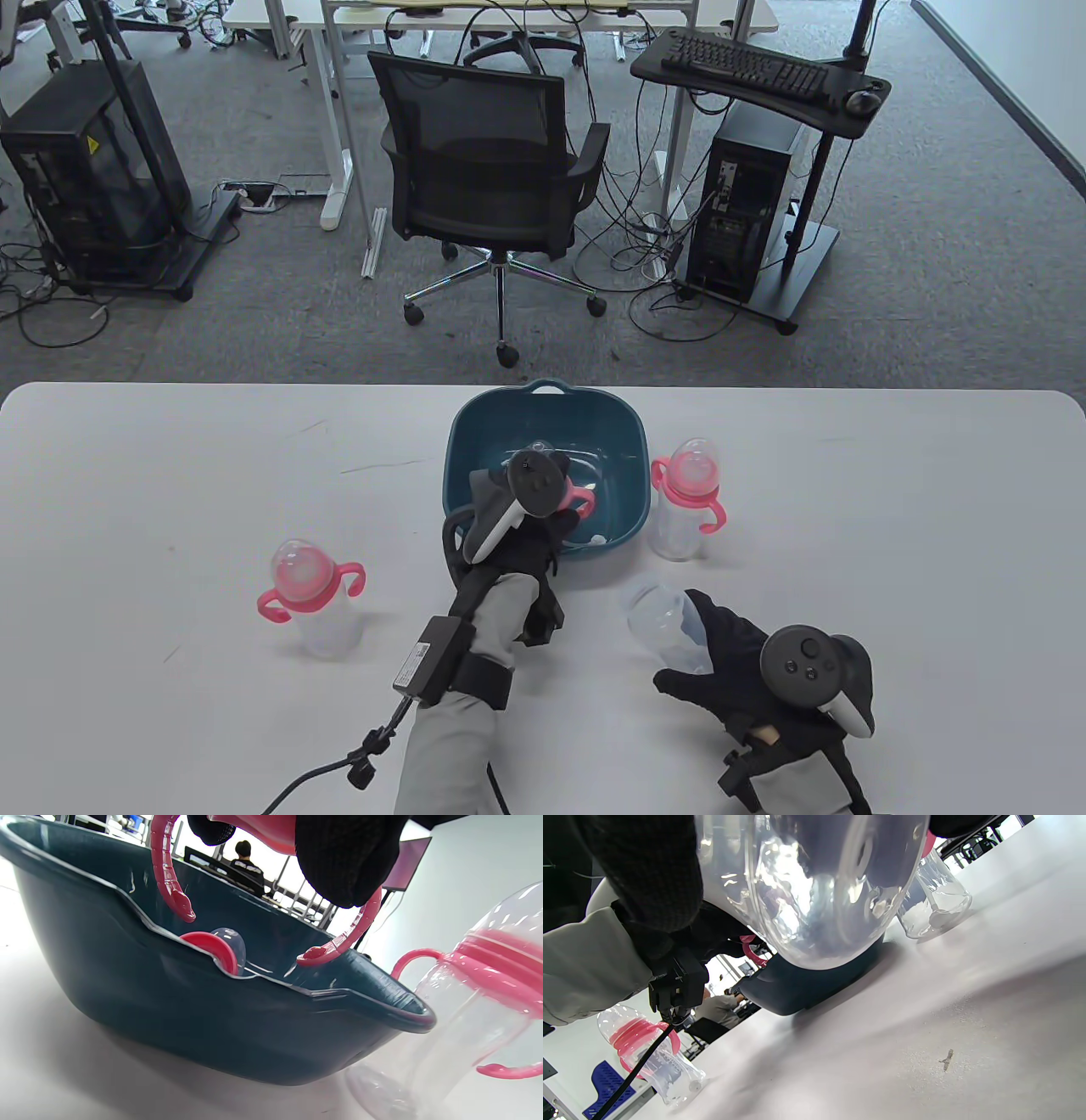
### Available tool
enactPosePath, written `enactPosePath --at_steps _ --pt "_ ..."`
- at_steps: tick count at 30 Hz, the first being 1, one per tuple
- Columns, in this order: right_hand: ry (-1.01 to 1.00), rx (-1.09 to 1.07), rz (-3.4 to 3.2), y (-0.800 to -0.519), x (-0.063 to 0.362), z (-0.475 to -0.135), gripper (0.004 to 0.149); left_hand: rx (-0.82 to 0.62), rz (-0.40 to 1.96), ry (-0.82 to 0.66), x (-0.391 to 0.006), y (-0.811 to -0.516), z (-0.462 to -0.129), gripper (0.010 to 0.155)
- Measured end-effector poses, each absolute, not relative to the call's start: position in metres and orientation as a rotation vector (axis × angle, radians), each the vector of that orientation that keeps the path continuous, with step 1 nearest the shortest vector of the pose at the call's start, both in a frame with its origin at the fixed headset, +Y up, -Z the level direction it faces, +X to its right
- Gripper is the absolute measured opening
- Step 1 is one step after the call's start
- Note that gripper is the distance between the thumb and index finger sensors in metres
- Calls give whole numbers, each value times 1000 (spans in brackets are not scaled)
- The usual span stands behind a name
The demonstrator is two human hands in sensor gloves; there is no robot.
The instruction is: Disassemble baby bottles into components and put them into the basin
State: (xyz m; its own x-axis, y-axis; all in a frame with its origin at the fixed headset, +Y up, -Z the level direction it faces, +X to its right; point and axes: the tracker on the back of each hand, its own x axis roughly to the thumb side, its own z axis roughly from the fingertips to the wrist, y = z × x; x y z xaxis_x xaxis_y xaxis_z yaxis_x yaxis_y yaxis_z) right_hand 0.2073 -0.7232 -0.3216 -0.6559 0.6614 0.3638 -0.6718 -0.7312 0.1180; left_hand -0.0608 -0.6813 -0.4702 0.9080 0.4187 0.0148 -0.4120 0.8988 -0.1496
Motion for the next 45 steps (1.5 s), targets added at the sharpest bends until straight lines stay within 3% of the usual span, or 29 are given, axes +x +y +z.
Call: enactPosePath --at_steps 14,27,35,45 --pt "-35 485 2350 -722 209 -322 91 -245 436 -10 -58 -707 -490 72" --pt "-31 472 2362 -722 211 -323 92 -243 475 -13 -61 -706 -494 72" --pt "-33 474 2359 -722 211 -323 91 -139 492 -128 -62 -690 -470 72" --pt "-34 484 2349 -723 210 -322 92 3 460 -247 -75 -671 -408 71"
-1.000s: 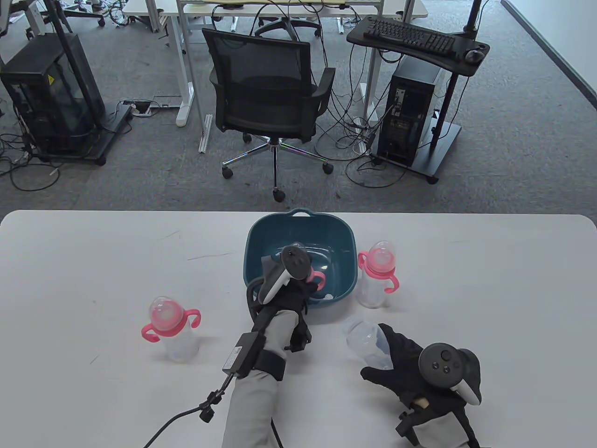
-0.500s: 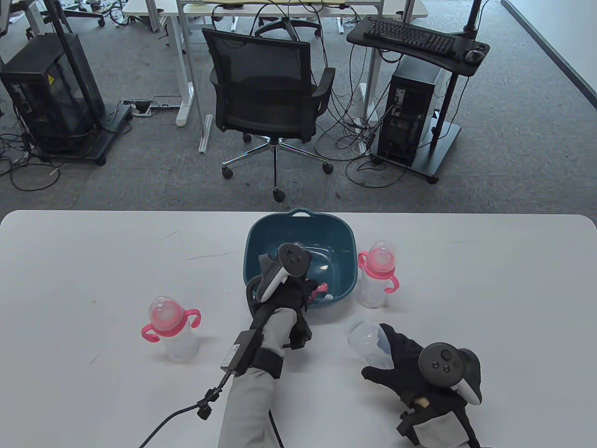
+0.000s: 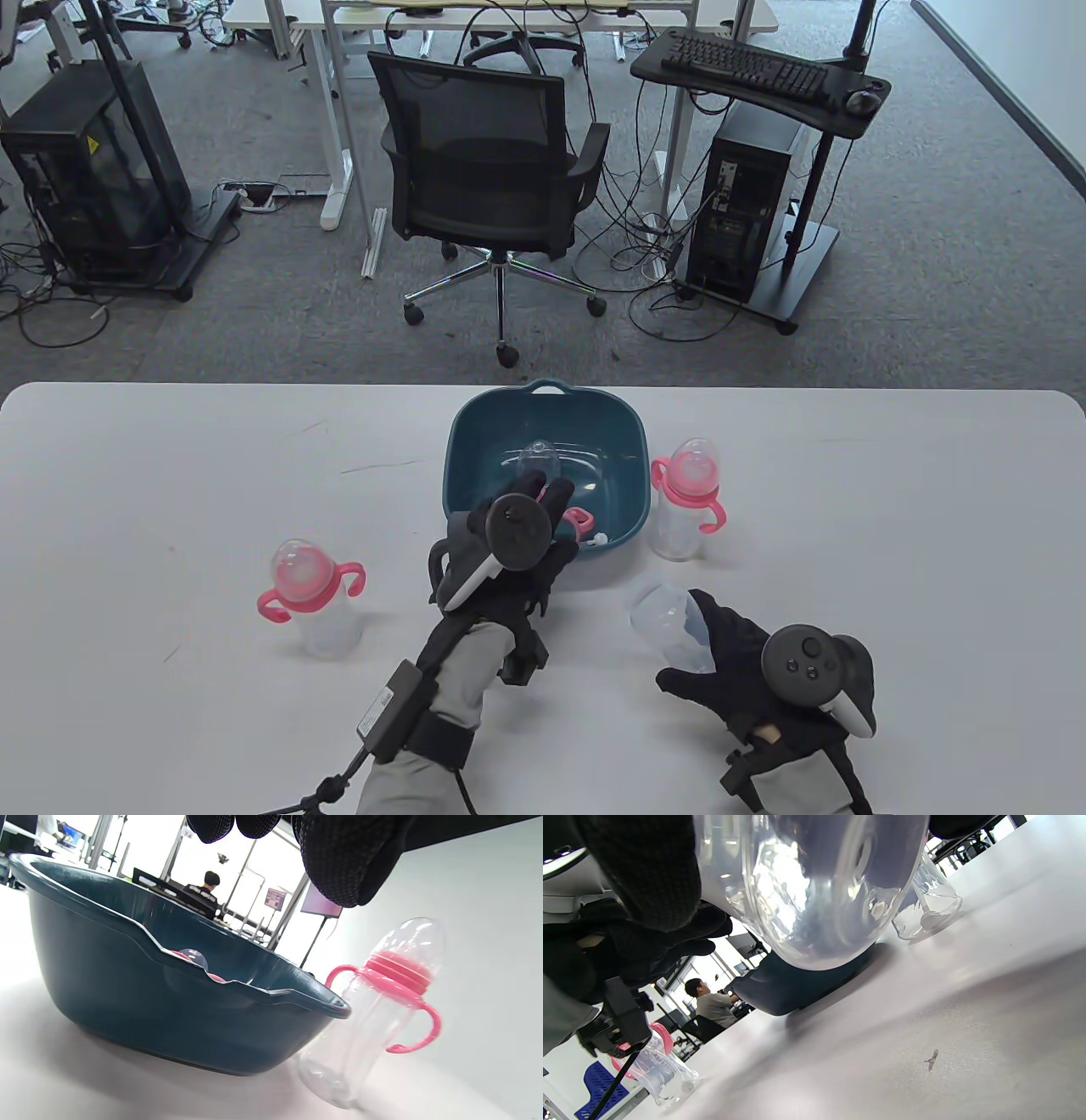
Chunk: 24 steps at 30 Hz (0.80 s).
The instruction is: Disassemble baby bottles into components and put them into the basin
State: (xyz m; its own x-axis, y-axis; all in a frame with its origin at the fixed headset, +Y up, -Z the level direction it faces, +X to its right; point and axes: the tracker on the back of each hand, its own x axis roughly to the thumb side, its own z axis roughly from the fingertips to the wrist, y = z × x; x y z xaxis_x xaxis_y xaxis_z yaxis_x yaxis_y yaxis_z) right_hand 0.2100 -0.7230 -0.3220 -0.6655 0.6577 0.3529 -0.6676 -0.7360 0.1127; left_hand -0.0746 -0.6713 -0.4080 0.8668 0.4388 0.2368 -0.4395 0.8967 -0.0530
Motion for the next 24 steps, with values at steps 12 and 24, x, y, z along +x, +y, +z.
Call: enactPosePath --at_steps 12,24 --pt "-21 491 2330 -725 208 -321 91 32 460 -226 -95 -689 -349 76" --pt "3 487 2341 -727 206 -321 92 -2 456 -136 -127 -717 -326 77"
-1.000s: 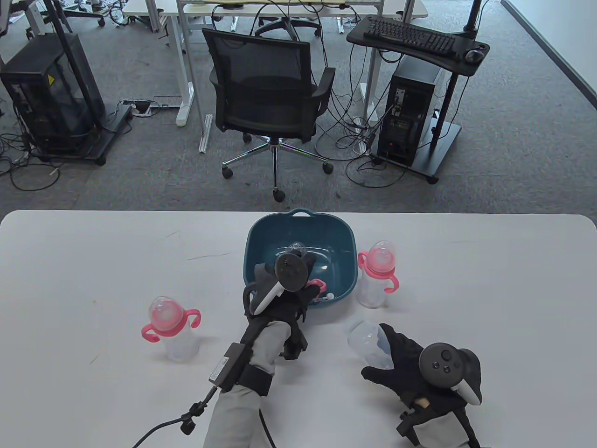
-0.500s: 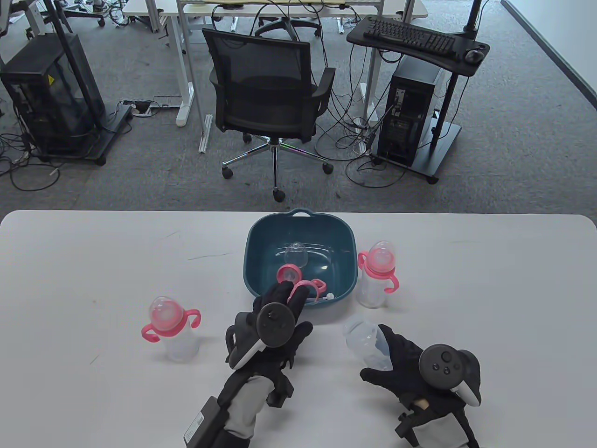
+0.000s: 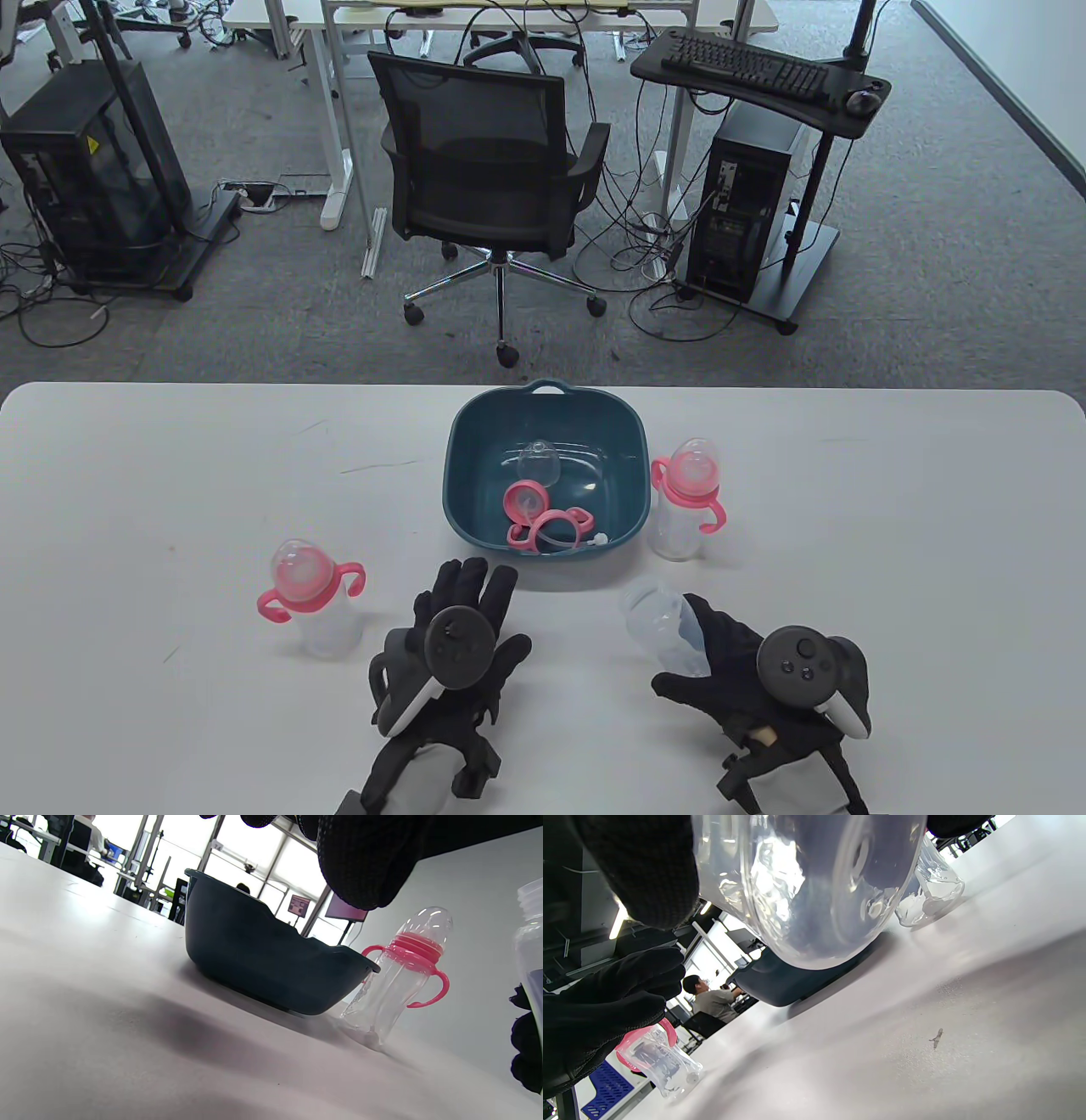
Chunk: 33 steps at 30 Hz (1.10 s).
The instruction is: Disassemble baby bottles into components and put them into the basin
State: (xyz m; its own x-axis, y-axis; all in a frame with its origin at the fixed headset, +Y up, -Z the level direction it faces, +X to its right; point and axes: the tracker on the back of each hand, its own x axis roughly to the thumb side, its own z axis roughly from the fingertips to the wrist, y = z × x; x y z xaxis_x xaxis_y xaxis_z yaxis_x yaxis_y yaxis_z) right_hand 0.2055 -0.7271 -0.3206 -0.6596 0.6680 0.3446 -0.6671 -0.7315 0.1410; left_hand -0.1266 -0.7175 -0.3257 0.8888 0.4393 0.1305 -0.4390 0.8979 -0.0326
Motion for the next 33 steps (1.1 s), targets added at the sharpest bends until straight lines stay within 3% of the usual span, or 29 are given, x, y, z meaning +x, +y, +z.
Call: enactPosePath --at_steps 9,20,33 --pt "-21 432 2388 -726 207 -320 91 -26 448 -124 -136 -731 -321 77" --pt "-221 337 2419 -695 192 -319 89 -49 483 -101 -146 -733 -323 77" --pt "-243 315 2509 -631 116 -379 89 -69 507 -86 -151 -735 -326 77"
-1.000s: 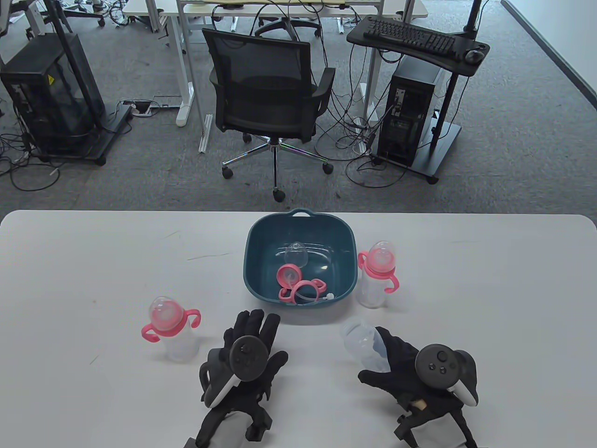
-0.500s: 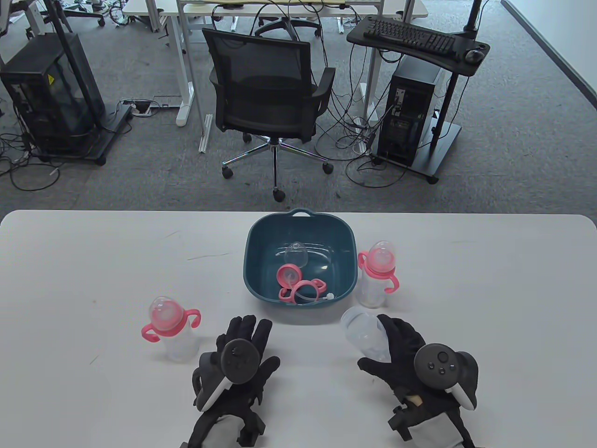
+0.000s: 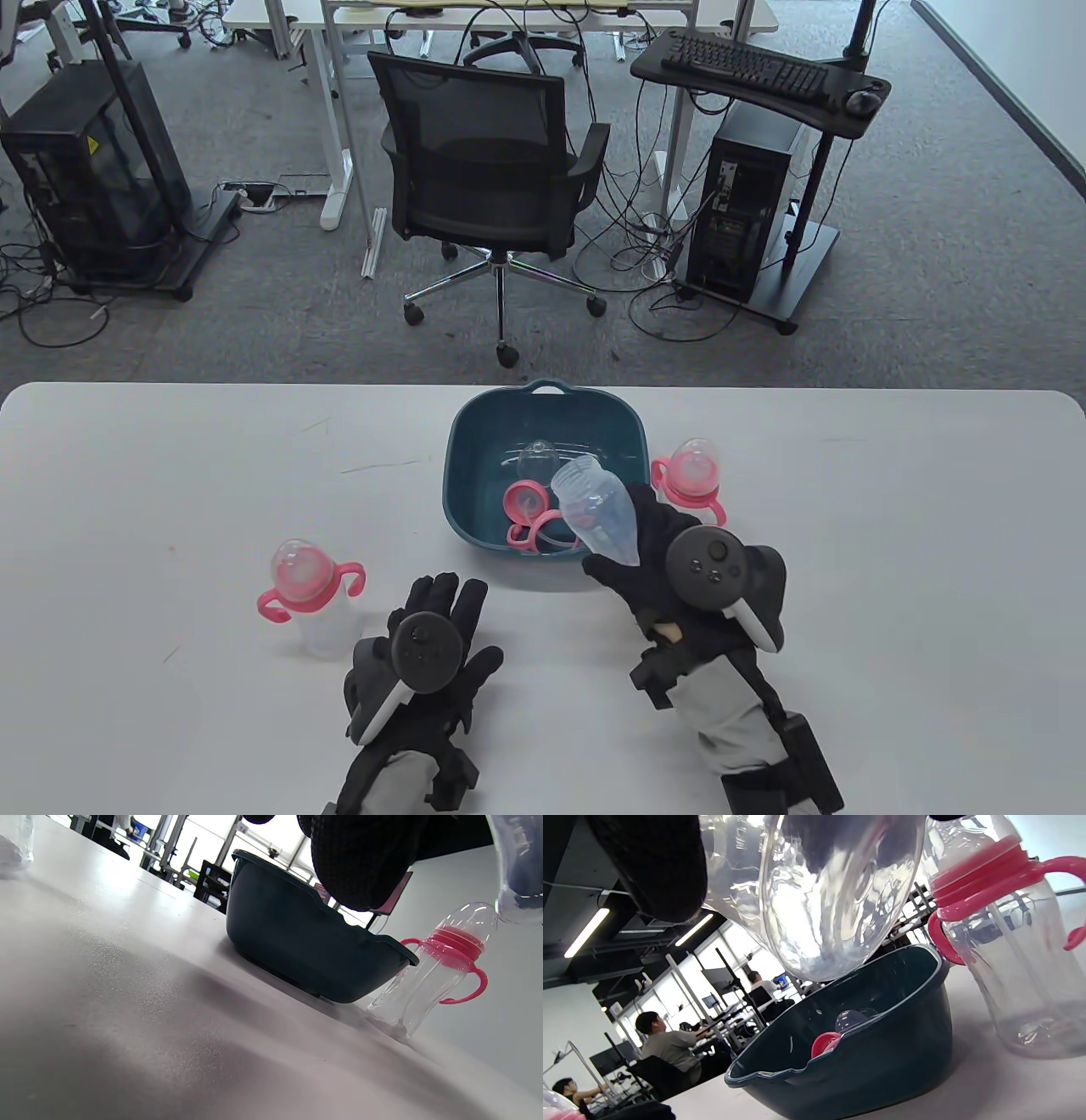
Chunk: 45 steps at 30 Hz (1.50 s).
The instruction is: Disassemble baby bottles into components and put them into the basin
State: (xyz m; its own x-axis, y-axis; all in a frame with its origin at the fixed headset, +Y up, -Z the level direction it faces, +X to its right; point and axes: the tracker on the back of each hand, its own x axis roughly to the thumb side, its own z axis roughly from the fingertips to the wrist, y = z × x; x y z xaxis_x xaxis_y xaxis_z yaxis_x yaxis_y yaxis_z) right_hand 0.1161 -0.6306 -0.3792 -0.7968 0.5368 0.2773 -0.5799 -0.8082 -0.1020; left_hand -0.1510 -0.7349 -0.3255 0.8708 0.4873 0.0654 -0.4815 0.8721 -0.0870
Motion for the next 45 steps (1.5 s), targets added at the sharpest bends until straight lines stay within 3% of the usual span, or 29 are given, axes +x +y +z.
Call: enactPosePath --at_steps 6,20,30,45 --pt "-202 255 2616 -625 85 -419 89 -70 513 -92 -151 -735 -326 77" --pt "-37 104 2795 -667 58 -476 89 -66 502 -108 -149 -735 -326 77" --pt "83 -21 2805 -687 61 -495 88 -69 498 -107 -149 -735 -326 77" --pt "45 22 2829 -687 58 -493 80 -78 477 -116 -147 -736 -326 77"
